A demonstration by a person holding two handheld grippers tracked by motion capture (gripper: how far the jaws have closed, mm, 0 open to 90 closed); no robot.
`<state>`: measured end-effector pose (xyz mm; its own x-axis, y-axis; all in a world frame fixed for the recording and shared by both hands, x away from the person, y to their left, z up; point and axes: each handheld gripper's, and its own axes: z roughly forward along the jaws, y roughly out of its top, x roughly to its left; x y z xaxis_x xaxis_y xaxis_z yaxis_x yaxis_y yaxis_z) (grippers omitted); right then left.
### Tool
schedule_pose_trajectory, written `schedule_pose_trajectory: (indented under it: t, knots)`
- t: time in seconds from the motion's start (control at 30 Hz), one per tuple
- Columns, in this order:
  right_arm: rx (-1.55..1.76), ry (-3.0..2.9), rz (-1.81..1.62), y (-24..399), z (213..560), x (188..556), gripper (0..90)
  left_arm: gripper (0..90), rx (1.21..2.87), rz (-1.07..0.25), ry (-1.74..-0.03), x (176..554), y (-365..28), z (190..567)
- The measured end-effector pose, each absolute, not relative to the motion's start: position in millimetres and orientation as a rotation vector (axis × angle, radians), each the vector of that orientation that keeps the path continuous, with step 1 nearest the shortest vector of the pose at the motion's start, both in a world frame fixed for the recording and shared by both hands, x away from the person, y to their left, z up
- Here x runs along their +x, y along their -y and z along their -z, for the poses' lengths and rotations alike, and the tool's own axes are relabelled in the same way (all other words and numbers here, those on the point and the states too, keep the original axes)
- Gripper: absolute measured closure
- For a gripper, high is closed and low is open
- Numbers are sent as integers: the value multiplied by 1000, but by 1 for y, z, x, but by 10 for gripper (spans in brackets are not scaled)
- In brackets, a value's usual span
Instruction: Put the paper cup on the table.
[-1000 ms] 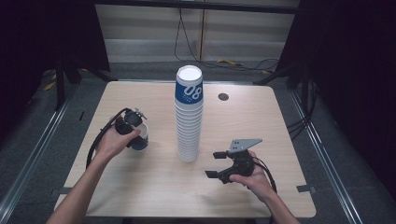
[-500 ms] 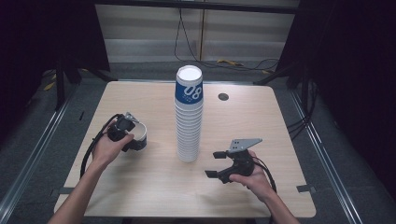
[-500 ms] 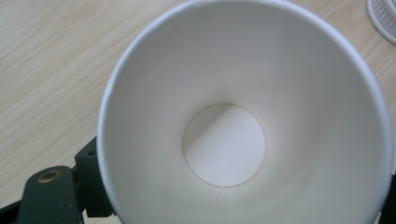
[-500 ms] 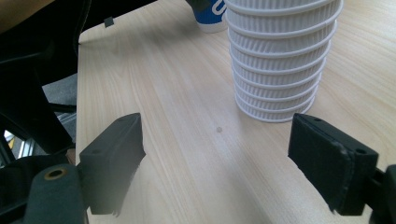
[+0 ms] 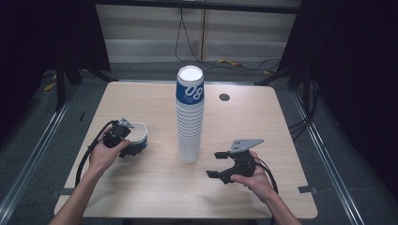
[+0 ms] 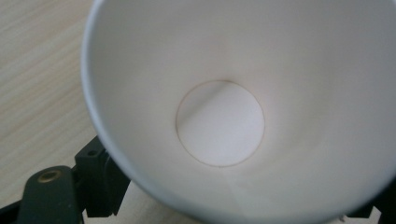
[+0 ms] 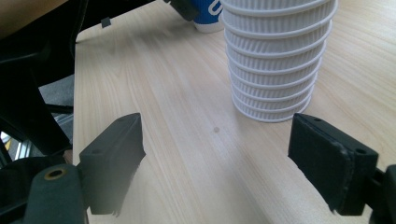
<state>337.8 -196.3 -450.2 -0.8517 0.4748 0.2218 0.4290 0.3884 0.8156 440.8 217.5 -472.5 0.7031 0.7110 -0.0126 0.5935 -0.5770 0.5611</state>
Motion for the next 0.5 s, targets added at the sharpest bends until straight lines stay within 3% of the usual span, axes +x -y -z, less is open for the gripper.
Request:
schedule_pose_trajectory:
  t: [0.5]
  knots:
    - [879, -2535, -1481, 201, 448, 337, 173, 159, 2305, -347, -1019, 402, -234, 468]
